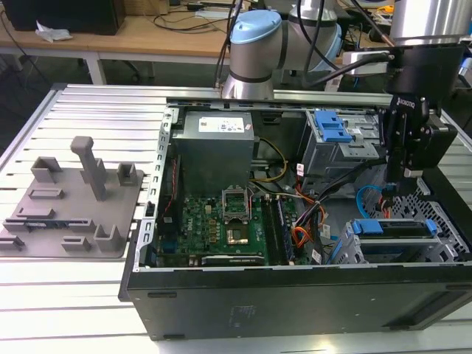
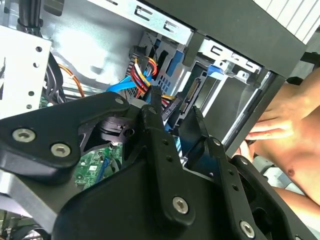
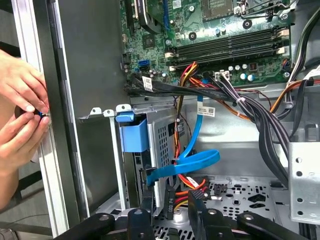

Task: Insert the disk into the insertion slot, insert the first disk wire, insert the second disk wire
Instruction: 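Insert the first disk wire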

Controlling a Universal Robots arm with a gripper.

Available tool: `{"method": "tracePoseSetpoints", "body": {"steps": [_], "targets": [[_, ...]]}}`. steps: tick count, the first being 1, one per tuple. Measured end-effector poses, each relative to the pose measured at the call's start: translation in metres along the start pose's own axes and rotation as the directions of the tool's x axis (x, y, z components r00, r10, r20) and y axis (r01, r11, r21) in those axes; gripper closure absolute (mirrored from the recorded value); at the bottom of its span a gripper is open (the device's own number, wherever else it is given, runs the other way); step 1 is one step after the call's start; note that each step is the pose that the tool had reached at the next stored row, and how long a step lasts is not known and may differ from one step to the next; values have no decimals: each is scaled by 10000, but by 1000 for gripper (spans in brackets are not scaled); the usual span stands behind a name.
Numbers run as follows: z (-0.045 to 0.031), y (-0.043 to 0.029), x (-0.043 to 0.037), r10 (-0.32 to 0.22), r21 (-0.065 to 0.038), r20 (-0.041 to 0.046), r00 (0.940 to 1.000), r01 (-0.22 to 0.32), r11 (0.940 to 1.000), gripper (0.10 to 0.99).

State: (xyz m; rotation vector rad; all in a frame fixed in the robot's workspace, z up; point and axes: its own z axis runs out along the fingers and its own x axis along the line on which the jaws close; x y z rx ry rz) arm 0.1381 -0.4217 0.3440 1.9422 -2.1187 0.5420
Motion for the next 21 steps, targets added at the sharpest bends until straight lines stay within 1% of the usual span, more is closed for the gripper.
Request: {"method": "tracePoseSetpoints", "body": {"steps": [2, 6, 7, 9, 13, 21], "targets": [[2, 0, -6, -1, 2, -19, 10000, 1, 10000, 675], [9, 1, -11, -13, 13, -93, 10000, 14, 10000, 675], [10, 1, -12, -21, 17, -105, 9999, 21, 10000, 690], [13, 2, -16, -36, 25, -133, 9999, 36, 10000, 827], [19, 3, -21, -60, 41, -209, 9998, 61, 10000, 827], [20, 7, -35, -82, 57, -311, 9995, 84, 9999, 827]]}}
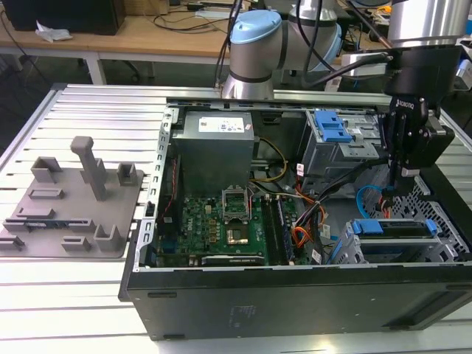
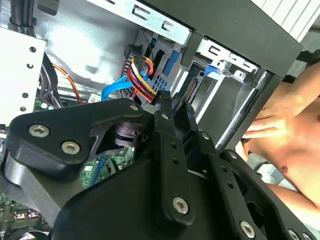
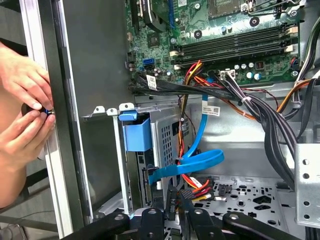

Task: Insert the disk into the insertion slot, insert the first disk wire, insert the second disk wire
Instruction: 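Insert the first disk wire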

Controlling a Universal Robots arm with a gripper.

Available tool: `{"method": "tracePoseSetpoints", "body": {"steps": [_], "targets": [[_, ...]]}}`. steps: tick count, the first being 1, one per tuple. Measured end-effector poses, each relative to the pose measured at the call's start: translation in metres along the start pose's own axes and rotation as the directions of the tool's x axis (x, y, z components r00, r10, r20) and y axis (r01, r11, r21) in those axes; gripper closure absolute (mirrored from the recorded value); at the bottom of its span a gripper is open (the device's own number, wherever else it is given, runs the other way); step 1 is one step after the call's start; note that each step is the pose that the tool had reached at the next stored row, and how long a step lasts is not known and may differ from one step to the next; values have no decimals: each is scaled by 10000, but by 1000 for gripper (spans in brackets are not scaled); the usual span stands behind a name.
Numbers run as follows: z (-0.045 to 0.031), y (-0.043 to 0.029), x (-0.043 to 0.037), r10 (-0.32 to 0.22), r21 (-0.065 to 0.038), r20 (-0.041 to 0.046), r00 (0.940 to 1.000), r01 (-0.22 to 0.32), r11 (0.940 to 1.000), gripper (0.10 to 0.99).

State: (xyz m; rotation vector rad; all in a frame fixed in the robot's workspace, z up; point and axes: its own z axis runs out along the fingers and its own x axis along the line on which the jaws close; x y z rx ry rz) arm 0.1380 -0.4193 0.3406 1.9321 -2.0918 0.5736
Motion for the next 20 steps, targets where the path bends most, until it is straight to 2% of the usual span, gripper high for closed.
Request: {"method": "tracePoseSetpoints", "body": {"steps": [8, 9, 16, 17, 19, 20], "targets": [[-1, 2, -7, -7, 8, -79, 10000, 7, 10000, 827], [0, 3, -7, -8, 8, -87, 10000, 8, 10000, 910], [7, 4, -11, -11, 11, -117, 9999, 11, 10000, 922], [10, -5, -12, -15, 2, -115, 9999, 15, 10000, 922], [13, -45, -17, -44, -90, -122, 9999, 43, 9999, 922], [15, -70, -21, -83, -181, -127, 9999, 81, 9998, 922]]}}
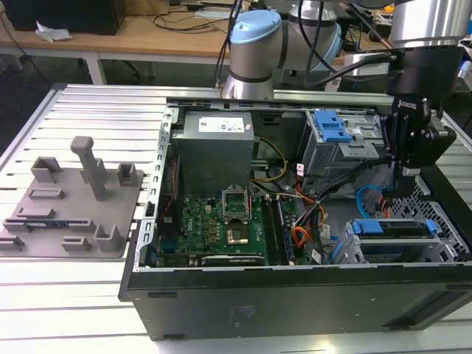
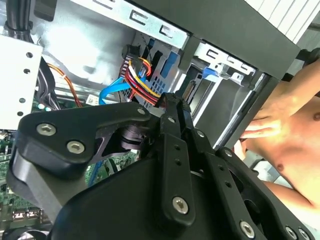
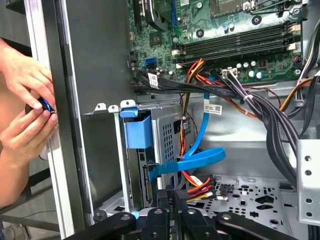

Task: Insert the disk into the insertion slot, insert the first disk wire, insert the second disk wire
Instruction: 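Insert the first disk wire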

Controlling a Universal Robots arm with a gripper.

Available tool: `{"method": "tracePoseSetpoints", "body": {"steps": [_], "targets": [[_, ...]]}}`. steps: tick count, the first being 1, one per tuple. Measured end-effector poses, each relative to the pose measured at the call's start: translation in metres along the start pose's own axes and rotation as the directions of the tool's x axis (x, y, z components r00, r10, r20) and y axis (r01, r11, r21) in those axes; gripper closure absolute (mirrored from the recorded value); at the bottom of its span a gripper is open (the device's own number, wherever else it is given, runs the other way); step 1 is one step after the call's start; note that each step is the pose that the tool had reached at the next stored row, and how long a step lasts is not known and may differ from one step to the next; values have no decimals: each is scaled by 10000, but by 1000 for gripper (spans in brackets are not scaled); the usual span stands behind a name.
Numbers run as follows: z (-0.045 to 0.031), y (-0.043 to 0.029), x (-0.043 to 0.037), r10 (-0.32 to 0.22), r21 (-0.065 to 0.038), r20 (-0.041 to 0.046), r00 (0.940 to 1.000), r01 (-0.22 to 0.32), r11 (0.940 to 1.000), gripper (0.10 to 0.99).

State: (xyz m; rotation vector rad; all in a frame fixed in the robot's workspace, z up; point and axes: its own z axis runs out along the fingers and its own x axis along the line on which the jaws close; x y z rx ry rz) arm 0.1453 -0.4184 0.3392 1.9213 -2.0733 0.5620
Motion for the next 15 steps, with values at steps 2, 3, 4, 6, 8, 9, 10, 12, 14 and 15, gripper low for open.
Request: {"method": "tracePoseSetpoints", "body": {"steps": [2, 3, 4, 6, 8, 9, 10, 12, 14, 15], "targets": [[3, -51, -6, -115, -266, -16, 9999, 115, 9996, 922], [4, -67, -8, -136, -312, -18, 9999, 135, 9994, 922], [6, -93, -10, -157, -359, -20, 9999, 156, 9992, 922], [13, -194, -20, -189, -429, -23, 9998, 188, 9989, 922], [16, -228, -23, -216, -491, -9, 9998, 215, 9986, 922], [15, -229, -23, -198, -510, 47, 9998, 200, 9985, 922], [16, -229, -23, -151, -536, 127, 9998, 158, 9984, 922], [16, -229, -23, 23, -647, 636, 9980, 18, 9979, 922], [20, -230, -16, 69, -693, 1054, 9944, 5, 9976, 922], [21, -230, -10, 95, -718, 1242, 9922, -5, 9974, 922]]}}
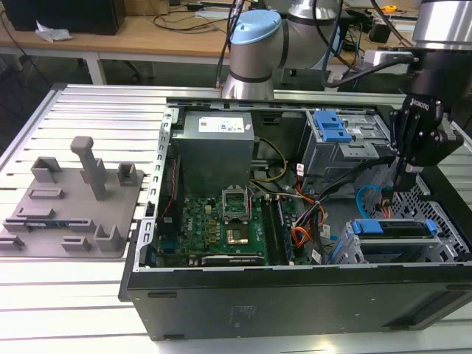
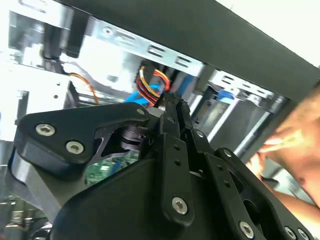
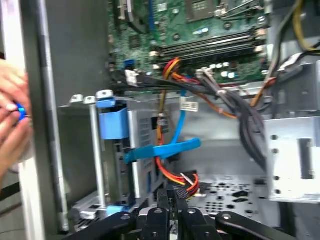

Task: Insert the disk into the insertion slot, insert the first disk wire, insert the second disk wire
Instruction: 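Insert the first disk wire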

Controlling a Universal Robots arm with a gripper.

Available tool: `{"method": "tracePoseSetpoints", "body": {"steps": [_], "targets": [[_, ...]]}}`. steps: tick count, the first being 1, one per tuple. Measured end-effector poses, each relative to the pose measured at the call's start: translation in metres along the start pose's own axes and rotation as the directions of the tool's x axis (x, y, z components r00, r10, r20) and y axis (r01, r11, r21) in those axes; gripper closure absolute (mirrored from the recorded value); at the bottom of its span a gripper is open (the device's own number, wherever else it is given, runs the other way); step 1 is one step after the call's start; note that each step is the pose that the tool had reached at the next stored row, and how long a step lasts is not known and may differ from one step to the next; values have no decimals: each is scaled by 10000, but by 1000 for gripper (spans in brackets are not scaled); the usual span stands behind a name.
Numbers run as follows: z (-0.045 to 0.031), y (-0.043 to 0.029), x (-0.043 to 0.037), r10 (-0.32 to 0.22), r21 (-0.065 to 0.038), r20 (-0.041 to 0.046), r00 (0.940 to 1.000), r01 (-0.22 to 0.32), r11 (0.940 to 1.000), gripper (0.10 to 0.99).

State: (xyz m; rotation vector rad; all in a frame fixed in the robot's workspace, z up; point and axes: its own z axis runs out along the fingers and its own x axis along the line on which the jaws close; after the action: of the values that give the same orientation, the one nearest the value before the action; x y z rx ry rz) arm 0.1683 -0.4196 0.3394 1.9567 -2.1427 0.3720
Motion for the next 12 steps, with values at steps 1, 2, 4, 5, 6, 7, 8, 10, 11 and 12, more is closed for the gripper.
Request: {"method": "tracePoseSetpoints", "body": {"steps": [1, 2, 4, 5, 6, 7, 8, 10, 11, 12], "targets": [[0, 0, 5, 10, -22, 123, 9999, -10, 10000, 922], [-1, 4, 18, 11, -82, 294, 9996, -8, 10000, 922], [-1, 10, 35, -6, -196, 508, 9987, 16, 9998, 922], [0, 11, 41, -21, -267, 623, 9981, 37, 9996, 922], [3, 11, 50, -39, -360, 766, 9971, 67, 9993, 922], [4, 11, 56, -55, -437, 874, 9962, 94, 9990, 922], [5, 10, 66, -68, -502, 958, 9954, 116, 9987, 922], [10, 6, 84, -92, -598, 988, 9951, 152, 9981, 922], [11, 4, 99, -104, -651, 988, 9950, 169, 9977, 922], [17, 0, 136, -119, -719, 998, 9949, 191, 9972, 922]]}}
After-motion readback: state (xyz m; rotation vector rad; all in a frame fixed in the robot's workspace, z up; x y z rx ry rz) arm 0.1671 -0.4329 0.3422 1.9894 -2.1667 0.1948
